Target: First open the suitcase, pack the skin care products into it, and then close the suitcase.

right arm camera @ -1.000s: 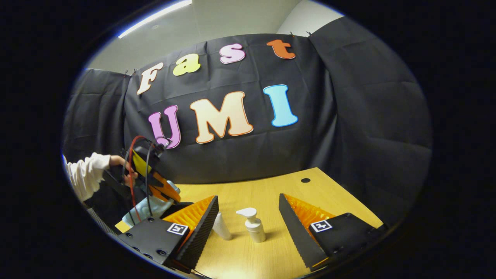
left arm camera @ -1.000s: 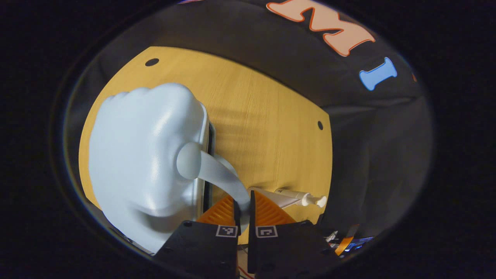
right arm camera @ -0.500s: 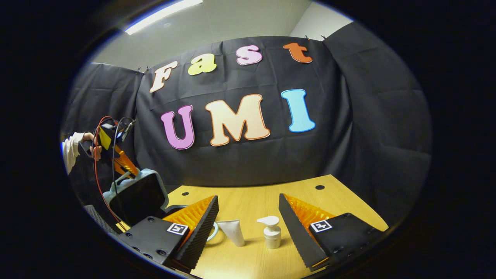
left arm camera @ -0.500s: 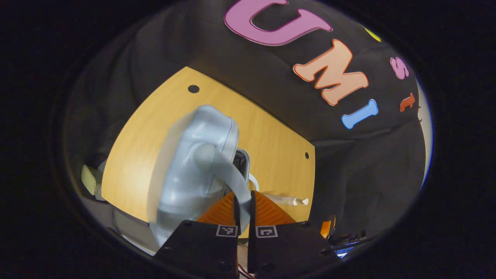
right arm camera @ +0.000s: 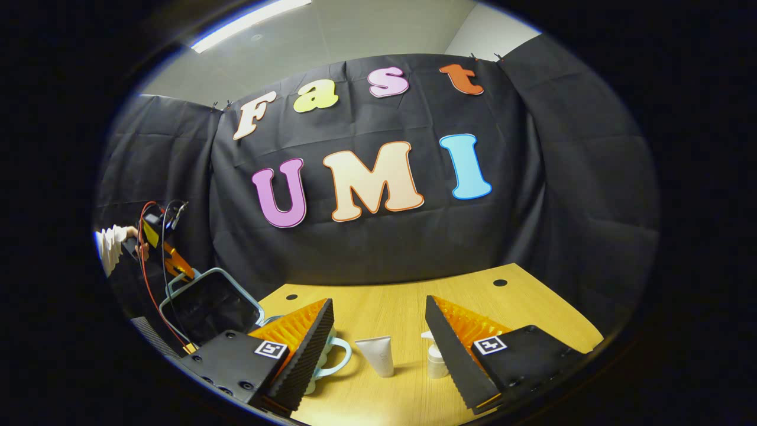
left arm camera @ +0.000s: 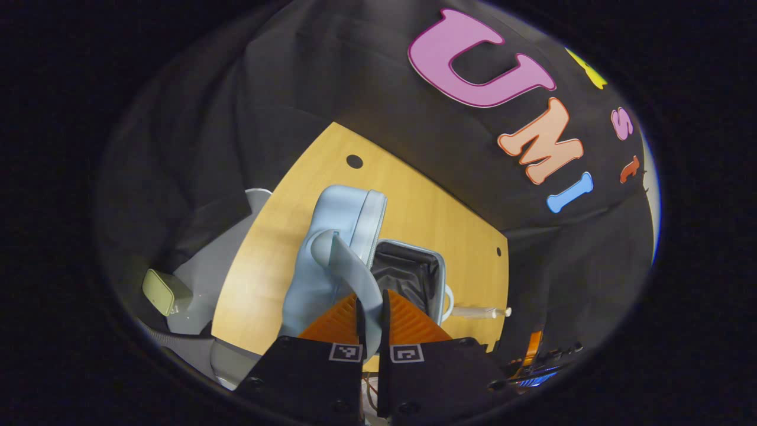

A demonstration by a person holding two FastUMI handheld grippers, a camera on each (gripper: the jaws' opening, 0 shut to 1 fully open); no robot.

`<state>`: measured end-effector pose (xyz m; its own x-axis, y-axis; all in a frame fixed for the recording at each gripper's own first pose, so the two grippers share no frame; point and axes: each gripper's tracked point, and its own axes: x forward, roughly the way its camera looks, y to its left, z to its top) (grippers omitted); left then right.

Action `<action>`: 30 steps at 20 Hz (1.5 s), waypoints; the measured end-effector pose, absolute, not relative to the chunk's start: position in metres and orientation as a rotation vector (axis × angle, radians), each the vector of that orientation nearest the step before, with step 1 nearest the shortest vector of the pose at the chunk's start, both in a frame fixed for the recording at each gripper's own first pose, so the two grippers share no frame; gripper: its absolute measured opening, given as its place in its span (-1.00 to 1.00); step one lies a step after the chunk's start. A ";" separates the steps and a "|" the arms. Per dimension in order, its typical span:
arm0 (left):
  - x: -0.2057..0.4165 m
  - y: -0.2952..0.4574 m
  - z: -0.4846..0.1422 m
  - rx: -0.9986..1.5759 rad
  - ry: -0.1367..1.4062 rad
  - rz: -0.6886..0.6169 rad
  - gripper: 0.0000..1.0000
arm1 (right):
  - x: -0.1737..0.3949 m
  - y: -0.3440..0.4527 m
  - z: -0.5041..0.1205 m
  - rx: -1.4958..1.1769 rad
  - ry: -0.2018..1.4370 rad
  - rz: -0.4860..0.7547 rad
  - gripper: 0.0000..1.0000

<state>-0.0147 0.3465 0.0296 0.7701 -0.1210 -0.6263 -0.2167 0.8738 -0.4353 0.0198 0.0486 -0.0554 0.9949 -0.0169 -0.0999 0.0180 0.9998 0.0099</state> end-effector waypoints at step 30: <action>-0.019 0.326 0.075 -0.133 0.255 0.037 0.75 | 0.044 0.010 -0.085 0.005 0.176 -0.067 0.97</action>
